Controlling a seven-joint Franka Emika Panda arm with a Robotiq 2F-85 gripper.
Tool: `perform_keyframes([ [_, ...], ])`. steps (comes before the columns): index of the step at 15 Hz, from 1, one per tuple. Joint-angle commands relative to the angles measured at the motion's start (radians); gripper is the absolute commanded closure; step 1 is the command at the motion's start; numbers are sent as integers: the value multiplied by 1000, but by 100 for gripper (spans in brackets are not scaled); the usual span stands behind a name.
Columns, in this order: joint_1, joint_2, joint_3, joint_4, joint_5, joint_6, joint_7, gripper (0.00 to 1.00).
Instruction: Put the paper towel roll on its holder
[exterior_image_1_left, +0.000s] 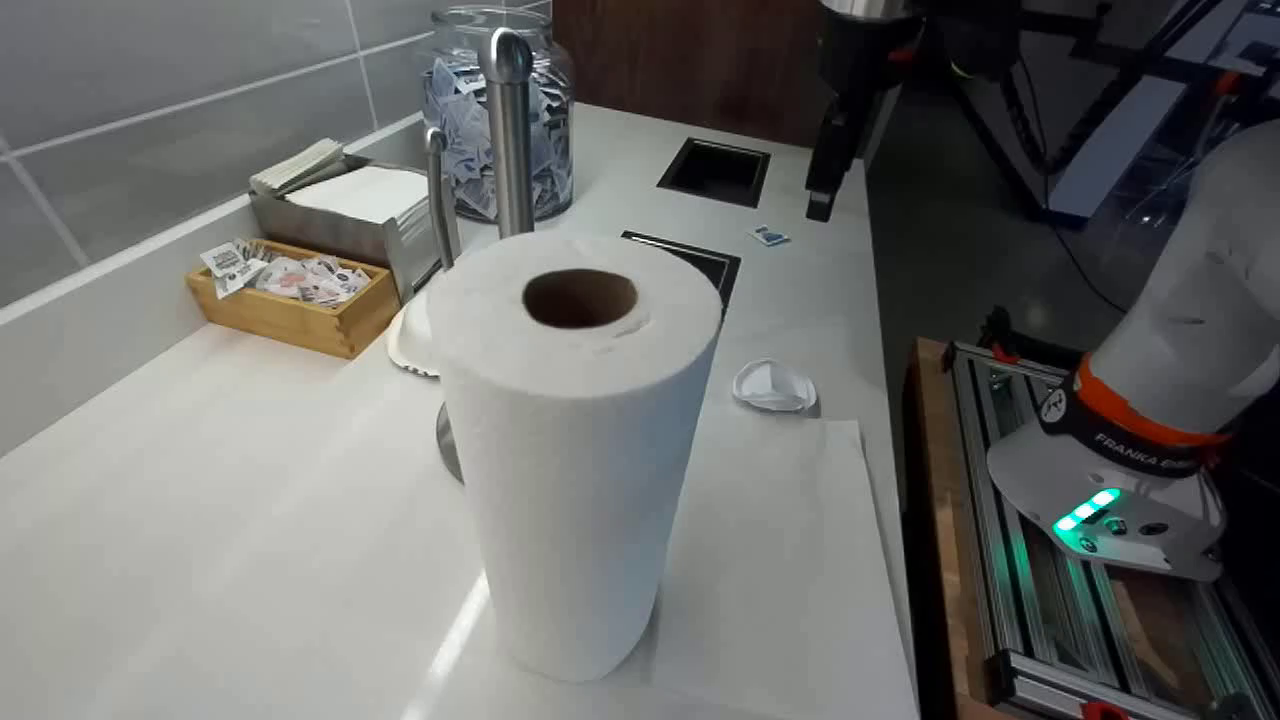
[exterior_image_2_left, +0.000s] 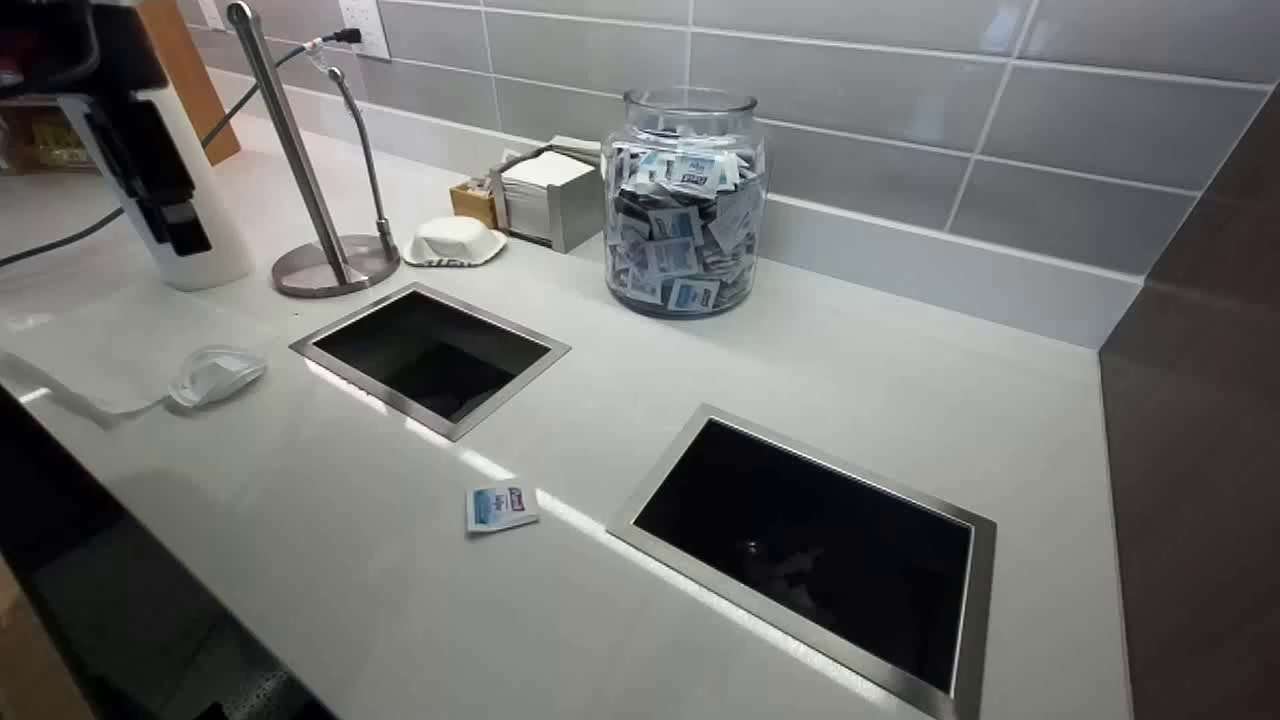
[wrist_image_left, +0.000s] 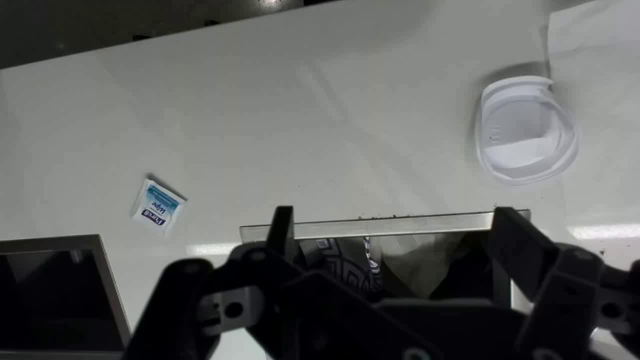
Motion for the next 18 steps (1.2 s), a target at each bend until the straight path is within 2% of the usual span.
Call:
perform_keyframes([
  [1,15,1,-13,2,-8,-3,7,0],
  [8,15,1,-13,2,-7,-3,7,0],
  [13,156,7,15,65,195,113,-2,0],
  [18,277,88,78,181,323,250,-1,0],
])
